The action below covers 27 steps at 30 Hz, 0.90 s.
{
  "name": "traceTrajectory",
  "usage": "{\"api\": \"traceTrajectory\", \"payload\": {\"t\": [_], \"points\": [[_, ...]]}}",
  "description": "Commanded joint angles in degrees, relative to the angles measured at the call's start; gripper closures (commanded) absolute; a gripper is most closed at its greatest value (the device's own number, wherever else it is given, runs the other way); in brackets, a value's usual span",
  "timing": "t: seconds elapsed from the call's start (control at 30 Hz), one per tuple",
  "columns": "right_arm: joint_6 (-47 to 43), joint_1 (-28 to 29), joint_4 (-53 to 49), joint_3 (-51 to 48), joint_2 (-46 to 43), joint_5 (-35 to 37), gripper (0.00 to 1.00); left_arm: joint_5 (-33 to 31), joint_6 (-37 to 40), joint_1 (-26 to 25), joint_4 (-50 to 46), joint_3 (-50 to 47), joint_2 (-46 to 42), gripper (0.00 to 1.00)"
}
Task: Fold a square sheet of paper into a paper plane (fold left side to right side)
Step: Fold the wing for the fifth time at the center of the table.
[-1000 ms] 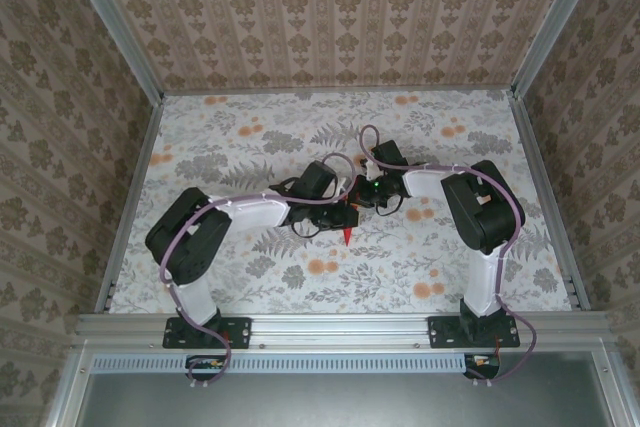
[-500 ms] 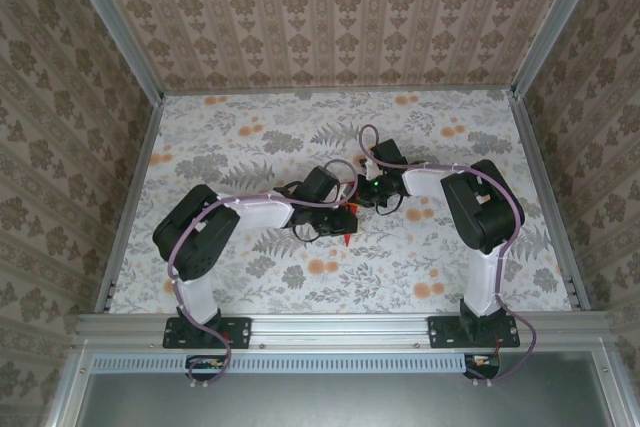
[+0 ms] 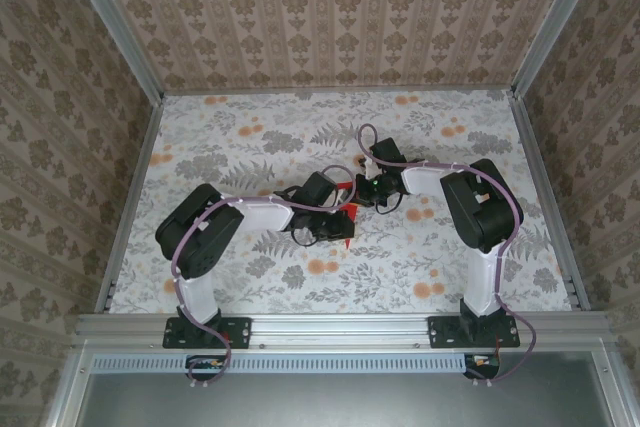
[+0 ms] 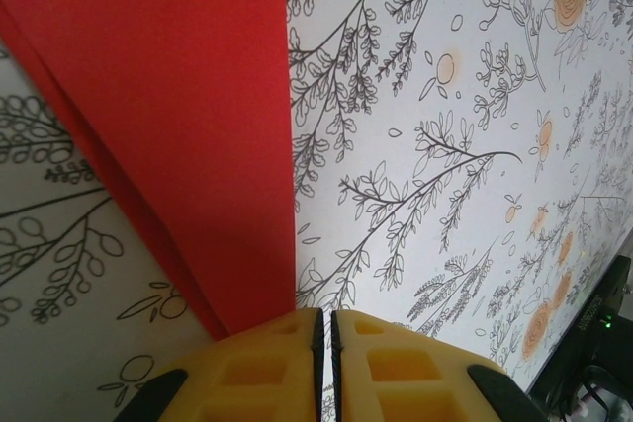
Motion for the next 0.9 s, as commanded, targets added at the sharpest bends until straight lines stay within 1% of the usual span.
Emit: {"api": "traceTrajectory", "payload": {"t": [0.0,0.87], "points": [[-1.13,-0.24,-6.06,-0.69,4.13,6.98,0.95,-0.19,-1.00,0.08,-0.67,-1.67,0.36,0.87],[-2.09,-0.77,-9.18,1.08,5.47,8.01,0.95,0.54,-2.66,-3.40,-0.41,-9.14,-4.55,0.89]]}}
